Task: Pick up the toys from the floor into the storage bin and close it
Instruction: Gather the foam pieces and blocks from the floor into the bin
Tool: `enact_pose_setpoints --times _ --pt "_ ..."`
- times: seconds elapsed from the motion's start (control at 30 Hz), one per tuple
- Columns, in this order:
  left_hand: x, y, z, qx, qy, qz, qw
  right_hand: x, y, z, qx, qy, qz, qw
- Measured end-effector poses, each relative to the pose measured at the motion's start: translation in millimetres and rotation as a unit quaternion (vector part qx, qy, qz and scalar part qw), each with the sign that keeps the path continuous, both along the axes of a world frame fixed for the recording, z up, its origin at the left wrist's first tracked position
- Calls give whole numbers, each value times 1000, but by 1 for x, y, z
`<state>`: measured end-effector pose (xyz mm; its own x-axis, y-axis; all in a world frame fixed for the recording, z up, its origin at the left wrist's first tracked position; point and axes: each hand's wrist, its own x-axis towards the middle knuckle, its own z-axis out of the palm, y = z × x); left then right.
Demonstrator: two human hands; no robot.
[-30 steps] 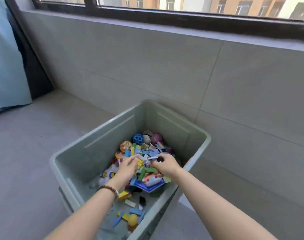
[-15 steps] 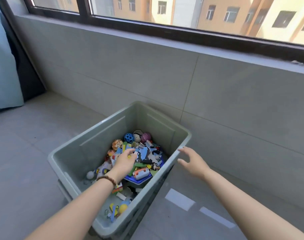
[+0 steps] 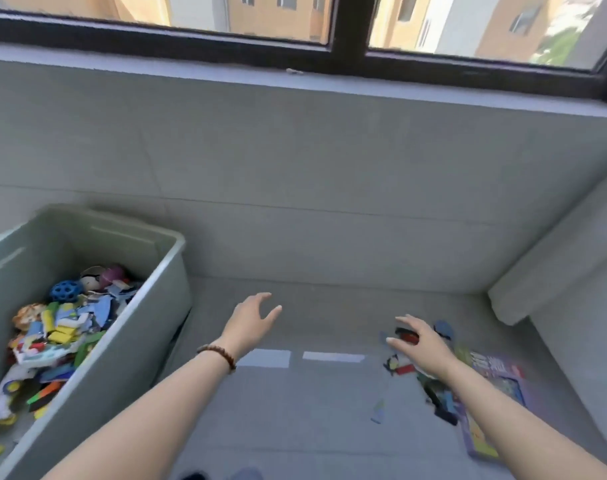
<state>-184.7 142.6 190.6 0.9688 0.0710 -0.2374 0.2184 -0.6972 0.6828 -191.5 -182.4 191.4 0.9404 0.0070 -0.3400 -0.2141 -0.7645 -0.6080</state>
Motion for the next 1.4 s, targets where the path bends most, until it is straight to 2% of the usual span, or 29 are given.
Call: enact_pose_setpoints --times 0.2,0.37,0.57,0.77,0.9,1.03,1.2,1.4 --pt "15 -96 -76 54 83 -97 990 -33 -83 -85 36 74 -84 993" --pt "11 -153 -145 57 157 -152 974 -52 -108 -158 52 109 -131 984" --pt "-7 -204 -212 59 201 -225 952 -63 -118 -223 73 64 -189 977" --pt "-2 -237 -258 94 178 -291 935 -55 -139 -264 68 -19 -233 970" --pt "4 -249 -273 64 144 -321 934 -51 -155 -278 86 -36 -243 966" --pt "12 -258 -278 31 122 -321 938 -52 -155 -289 76 -63 -247 964" --pt "13 -264 -280 38 114 -307 944 -48 -156 -294 42 -89 -261 960" --pt "8 -272 -282 41 111 -275 954 -38 -149 -301 -44 -86 -281 955"
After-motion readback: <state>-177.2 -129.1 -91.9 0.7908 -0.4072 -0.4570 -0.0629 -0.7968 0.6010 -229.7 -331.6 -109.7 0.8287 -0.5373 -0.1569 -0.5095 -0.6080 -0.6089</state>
